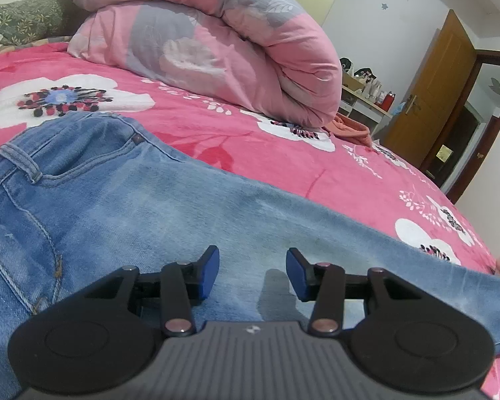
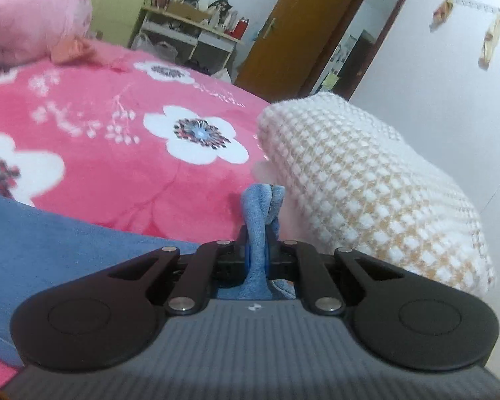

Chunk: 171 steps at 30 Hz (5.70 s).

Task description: Fold clothes

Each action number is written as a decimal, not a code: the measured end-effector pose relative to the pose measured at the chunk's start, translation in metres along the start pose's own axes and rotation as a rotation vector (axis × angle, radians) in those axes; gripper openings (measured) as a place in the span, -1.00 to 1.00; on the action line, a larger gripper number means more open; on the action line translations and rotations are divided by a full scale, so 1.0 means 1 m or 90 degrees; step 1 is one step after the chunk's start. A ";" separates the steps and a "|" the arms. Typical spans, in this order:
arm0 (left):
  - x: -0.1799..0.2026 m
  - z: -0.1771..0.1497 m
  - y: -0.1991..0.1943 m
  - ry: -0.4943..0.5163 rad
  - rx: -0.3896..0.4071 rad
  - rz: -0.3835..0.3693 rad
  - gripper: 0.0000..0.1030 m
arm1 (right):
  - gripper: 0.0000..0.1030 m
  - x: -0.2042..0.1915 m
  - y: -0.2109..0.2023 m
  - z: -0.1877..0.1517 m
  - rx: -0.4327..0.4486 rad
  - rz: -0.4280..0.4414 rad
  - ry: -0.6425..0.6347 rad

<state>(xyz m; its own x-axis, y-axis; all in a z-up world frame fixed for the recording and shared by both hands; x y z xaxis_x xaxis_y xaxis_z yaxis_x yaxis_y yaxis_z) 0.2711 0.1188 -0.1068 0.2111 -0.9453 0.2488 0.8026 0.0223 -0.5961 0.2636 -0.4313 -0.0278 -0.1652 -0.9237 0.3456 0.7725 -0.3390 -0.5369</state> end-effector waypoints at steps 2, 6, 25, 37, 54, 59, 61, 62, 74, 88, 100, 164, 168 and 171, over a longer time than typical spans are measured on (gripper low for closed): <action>0.000 0.000 0.000 0.000 0.000 0.000 -0.11 | -0.82 -0.003 0.015 -0.008 -0.022 -0.013 -0.004; -0.001 0.000 0.000 -0.001 0.000 -0.001 -0.11 | -0.48 -0.010 0.037 -0.022 -0.066 -0.062 -0.040; -0.005 0.003 -0.004 -0.026 0.003 -0.025 -0.09 | -0.34 -0.140 -0.012 0.007 -0.026 0.490 -0.017; -0.061 0.035 -0.025 -0.164 0.007 -0.034 -0.09 | -0.29 -0.084 0.001 -0.013 -0.111 0.217 0.008; -0.052 0.043 -0.036 -0.014 -0.018 -0.060 -0.08 | -0.71 -0.360 -0.159 -0.005 0.117 0.674 -0.529; -0.038 0.033 -0.026 0.042 -0.044 -0.059 -0.08 | -0.75 -0.360 -0.115 0.019 0.062 0.694 -0.389; -0.034 0.027 -0.018 0.055 -0.059 -0.051 -0.08 | -0.75 -0.353 -0.093 0.024 0.034 0.718 -0.301; -0.034 0.025 -0.015 0.056 -0.063 -0.046 -0.08 | -0.75 -0.350 -0.082 0.027 0.020 0.730 -0.256; -0.035 0.022 -0.009 0.060 -0.066 -0.029 -0.08 | -0.61 -0.331 -0.141 0.002 0.203 0.693 -0.406; -0.036 0.022 -0.007 0.057 -0.068 -0.032 -0.08 | -0.65 -0.412 -0.142 -0.022 0.233 0.690 -0.703; -0.037 0.023 -0.008 0.056 -0.063 -0.029 -0.09 | -1.00 -0.388 -0.129 0.025 0.014 0.907 -0.380; 0.019 -0.007 -0.011 0.226 -0.054 -0.068 0.00 | -0.57 -0.322 -0.148 -0.036 0.171 0.667 -0.583; 0.016 -0.005 -0.008 0.206 -0.061 -0.075 0.00 | -0.79 -0.320 -0.124 -0.017 0.098 0.730 -0.496; 0.015 -0.005 -0.007 0.201 -0.063 -0.078 0.00 | -0.93 -0.318 -0.106 -0.002 0.043 0.774 -0.428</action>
<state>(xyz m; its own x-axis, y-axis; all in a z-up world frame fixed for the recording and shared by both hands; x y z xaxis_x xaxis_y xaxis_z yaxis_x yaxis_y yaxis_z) 0.2656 0.1030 -0.1025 -0.0791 -0.9934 0.0833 0.7501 -0.1143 -0.6514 0.2333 -0.1020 -0.0826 0.9325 -0.3613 0.0042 0.2488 0.6335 -0.7327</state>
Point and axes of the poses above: each gripper's, at about its wrist camera, not at the fingertips, and y roughly the way its jaws point, x to its right, z to its top, the point moved 2 cm from there along y, roughly the way its jaws point, and after that the axes turned 12 degrees about z, right-handed, at the moved point
